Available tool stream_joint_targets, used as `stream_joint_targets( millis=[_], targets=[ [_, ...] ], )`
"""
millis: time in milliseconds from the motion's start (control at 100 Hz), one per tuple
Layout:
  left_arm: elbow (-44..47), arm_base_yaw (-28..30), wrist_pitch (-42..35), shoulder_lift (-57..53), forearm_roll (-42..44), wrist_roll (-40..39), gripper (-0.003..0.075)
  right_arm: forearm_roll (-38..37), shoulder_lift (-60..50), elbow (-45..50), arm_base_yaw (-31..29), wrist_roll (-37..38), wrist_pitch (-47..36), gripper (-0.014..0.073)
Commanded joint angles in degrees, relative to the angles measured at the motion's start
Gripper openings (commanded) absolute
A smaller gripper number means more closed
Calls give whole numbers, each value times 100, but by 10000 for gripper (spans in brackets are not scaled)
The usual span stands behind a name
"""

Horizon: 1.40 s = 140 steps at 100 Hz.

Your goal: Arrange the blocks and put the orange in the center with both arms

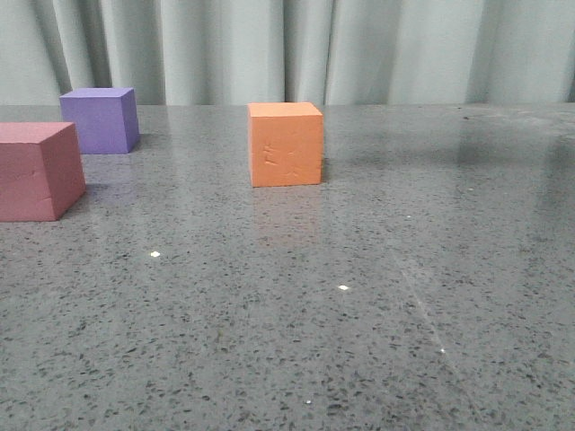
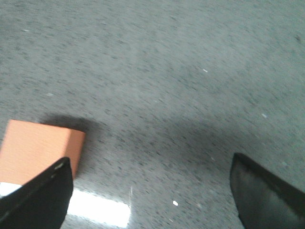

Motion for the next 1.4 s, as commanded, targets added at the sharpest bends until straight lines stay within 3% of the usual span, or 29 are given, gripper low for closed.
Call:
stream_joint_targets(
  millis=[0, 250, 680, 910, 1389],
  targets=[
    [-184, 15, -246, 27, -31, 4, 680, -132, -605, 324, -243, -70, -391, 655],
    [-184, 15, -234, 27, -2, 4, 680, -80, -1762, 2282, -806, -70, -961, 654],
    [-184, 15, -234, 27, 28, 4, 680, -55, -3860, 5142, -1117, -5, -1744, 654],
    [-184, 15, -246, 27, 37, 4, 679, -59, -4482, 5733, -1649, -5, -1621, 654],
    [-282, 15, -407, 27, -122, 310, 677, -16, -4950, 5741, -1663, -5, -1619, 654]
  ],
)
